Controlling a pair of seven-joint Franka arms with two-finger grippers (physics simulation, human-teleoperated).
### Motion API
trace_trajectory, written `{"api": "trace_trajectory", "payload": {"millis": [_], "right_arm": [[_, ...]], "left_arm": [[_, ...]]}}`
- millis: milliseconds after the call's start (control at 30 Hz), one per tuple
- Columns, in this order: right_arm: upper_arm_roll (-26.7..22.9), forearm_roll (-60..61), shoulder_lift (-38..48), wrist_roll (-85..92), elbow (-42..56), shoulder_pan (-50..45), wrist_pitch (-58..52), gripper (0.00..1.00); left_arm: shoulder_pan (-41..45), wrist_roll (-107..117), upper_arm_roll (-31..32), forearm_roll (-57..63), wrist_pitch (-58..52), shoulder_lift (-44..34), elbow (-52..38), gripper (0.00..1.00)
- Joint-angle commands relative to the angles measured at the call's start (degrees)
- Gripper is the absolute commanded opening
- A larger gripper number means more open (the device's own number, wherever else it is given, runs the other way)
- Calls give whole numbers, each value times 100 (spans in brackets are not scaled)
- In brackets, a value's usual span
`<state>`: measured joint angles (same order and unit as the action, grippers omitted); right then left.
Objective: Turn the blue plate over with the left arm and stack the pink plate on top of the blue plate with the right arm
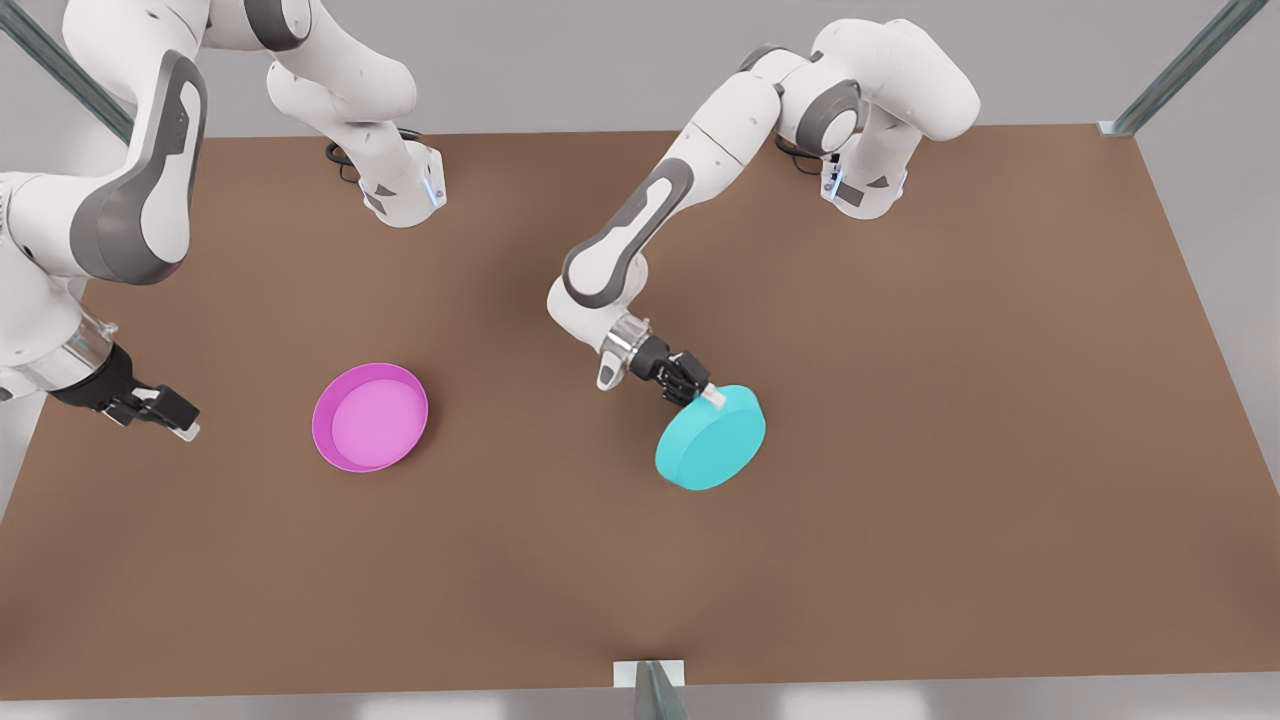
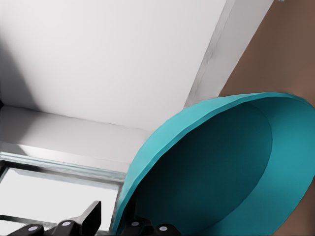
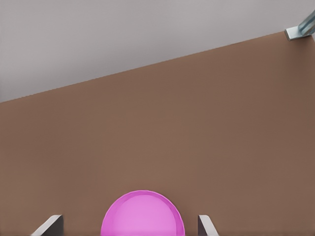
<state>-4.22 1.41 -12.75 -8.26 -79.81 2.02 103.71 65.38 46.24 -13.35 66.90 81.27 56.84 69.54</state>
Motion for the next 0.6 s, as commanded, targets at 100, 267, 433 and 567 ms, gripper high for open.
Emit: {"api": "trace_trajectory", "payload": {"millis": [100,267,433,567], "right_arm": [[0,0,0,0,9,0,0,100],[0,0,0,0,0,0,0,100],[0,0,0,0,9,0,0,100],[17,-18,0,-62,-44,-149,-325,100]], "left_arm": [[63,69,78,-81,-286,274,-317,100],[54,526,728,-950,-674,916,-1689,100],[-52,2477,1520,-3587,364,873,-2585,100],[-1756,2794,1555,-6249,1374,-235,-2586,100]]}}
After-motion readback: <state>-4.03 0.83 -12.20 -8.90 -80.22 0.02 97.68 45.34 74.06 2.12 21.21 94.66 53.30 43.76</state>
